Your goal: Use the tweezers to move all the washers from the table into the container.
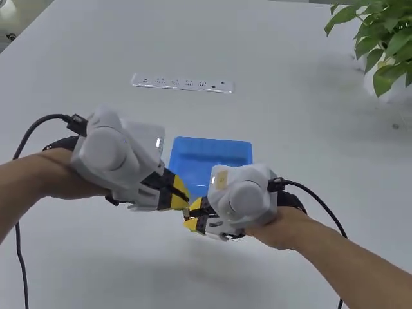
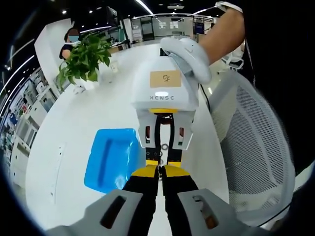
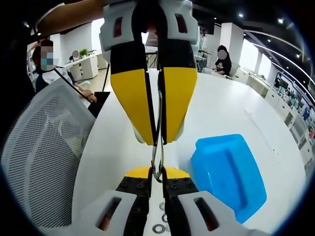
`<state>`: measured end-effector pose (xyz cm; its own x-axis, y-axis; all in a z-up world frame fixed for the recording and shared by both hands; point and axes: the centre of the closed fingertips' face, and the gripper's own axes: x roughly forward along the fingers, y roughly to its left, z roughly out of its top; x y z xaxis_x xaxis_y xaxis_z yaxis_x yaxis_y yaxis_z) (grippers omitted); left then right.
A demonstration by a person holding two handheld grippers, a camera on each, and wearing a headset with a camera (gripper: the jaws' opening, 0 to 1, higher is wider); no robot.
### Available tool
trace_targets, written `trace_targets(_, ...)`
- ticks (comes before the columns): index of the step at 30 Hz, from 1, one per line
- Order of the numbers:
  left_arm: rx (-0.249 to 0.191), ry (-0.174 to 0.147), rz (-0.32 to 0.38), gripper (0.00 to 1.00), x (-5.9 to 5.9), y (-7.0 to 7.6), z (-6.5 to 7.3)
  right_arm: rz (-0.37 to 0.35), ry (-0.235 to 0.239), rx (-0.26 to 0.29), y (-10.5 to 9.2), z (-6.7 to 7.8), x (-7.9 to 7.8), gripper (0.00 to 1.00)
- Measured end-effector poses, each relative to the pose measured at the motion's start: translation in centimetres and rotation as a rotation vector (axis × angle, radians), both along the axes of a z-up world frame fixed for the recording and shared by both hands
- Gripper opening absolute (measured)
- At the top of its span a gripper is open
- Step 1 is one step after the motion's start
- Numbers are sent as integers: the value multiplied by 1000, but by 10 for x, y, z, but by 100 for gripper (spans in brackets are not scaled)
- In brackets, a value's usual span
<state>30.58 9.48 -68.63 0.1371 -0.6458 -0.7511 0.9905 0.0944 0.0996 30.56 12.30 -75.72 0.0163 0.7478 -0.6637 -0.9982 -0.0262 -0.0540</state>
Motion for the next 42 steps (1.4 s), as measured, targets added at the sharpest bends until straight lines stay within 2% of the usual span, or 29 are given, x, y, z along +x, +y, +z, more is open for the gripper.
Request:
trace_targets(10, -9, -24, 11, 6, 6, -2, 22, 7, -28, 4, 1, 19, 9, 10)
trace_targets(18, -11, -43, 6, 6, 14, -5, 34, -5, -42, 17, 0, 32, 20, 10)
trace_targets(30, -17, -85, 0, 6, 38, -9, 47, -27, -74, 21, -3, 46, 47, 10)
trace_targets(42, -12, -99, -16, 6, 64, -10, 46, -37, -86, 18, -4, 45, 73, 10)
